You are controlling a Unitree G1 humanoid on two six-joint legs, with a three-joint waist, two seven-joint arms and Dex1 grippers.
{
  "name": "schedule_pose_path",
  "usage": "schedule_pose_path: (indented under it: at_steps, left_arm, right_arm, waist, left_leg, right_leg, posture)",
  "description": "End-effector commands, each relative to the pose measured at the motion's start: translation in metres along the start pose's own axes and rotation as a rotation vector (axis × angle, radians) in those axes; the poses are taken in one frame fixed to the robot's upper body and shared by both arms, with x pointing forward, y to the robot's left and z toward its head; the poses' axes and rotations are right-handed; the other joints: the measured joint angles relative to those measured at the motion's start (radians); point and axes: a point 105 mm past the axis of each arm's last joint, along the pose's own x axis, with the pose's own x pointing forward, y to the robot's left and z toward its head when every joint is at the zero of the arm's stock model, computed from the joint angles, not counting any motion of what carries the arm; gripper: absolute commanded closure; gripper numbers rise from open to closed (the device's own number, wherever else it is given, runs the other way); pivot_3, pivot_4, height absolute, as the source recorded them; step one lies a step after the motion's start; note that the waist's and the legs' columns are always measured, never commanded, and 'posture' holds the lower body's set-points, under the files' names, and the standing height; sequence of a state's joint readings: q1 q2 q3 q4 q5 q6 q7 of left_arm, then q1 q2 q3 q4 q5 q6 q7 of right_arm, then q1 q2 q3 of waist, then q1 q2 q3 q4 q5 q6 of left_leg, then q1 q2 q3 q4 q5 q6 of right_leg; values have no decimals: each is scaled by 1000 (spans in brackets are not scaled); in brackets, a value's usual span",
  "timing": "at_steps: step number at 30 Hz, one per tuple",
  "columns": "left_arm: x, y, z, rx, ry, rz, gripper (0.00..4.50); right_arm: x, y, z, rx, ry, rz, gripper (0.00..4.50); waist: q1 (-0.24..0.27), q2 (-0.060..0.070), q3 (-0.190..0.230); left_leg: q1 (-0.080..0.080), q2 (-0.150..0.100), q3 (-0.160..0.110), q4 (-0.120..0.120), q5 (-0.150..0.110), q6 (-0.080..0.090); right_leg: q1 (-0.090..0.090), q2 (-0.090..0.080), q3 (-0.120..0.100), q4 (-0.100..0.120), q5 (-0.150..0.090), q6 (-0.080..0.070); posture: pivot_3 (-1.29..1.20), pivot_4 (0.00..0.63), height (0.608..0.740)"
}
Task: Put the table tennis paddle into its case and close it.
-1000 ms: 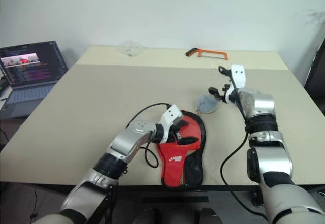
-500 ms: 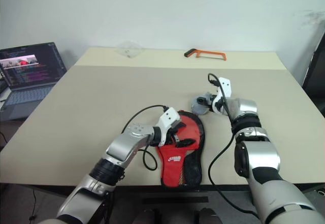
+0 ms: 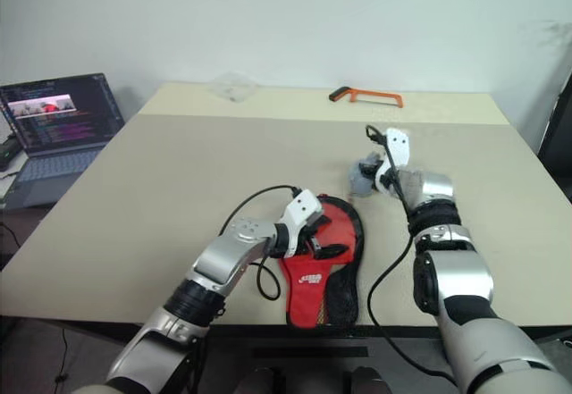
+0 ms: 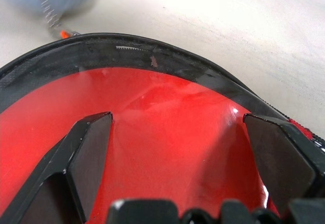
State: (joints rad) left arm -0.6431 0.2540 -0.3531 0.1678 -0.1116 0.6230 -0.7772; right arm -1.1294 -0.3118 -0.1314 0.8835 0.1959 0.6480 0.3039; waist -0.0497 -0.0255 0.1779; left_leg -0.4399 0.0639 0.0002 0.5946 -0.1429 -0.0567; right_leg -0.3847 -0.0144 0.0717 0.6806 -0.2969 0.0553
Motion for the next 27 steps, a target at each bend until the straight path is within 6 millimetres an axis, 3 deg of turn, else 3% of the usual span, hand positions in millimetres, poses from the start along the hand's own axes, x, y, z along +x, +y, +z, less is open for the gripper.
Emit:
schedule_pose_path:
  at_steps: [1, 5, 11, 19, 27]
  left_arm:
    - [7, -4, -39, -103, 121, -9, 0]
    - [6, 3, -51, -112, 155, 18, 0]
    - [4, 2, -60, -116, 182, 10, 0]
    - [8, 4, -68, -115, 207, 13, 0]
    - [9, 1, -78, -89, 244, 5, 0]
  right_arm:
    - [-16, -7, 16, -192, -42, 18, 4321]
    - [-40, -13, 0, -435, 39, 96, 4323]
    - [-90, 0, -32, -750, 173, 333, 4325]
    - [-134, 22, -50, -950, 217, 584, 4326]
    - [-171, 49, -94, -1060, 297, 884, 4326]
  waist:
    - [1, 0, 0]
    - [0, 2, -2]
    - [-5, 4, -3]
    - [-5, 4, -5]
    - [0, 1, -9]
  left_leg:
    - [0, 0, 0, 0, 0, 0]
    - [2, 0, 0, 0, 0, 0]
    - [7, 0, 0, 0, 0, 0]
    - [10, -1, -1, 0, 0, 0]
    - [10, -1, -1, 0, 0, 0]
  right_leg:
    - [0, 0, 0, 0, 0, 0]
    - [2, 0, 0, 0, -1, 1]
    - [6, 0, 0, -1, -3, 5]
    - [10, -1, 0, -2, -6, -1]
    - [11, -2, 0, -4, -6, -1]
  posture:
    - [0, 150, 740]
    - [0, 150, 740]
    - [0, 150, 740]
    - [0, 150, 740]
    - [0, 150, 740]
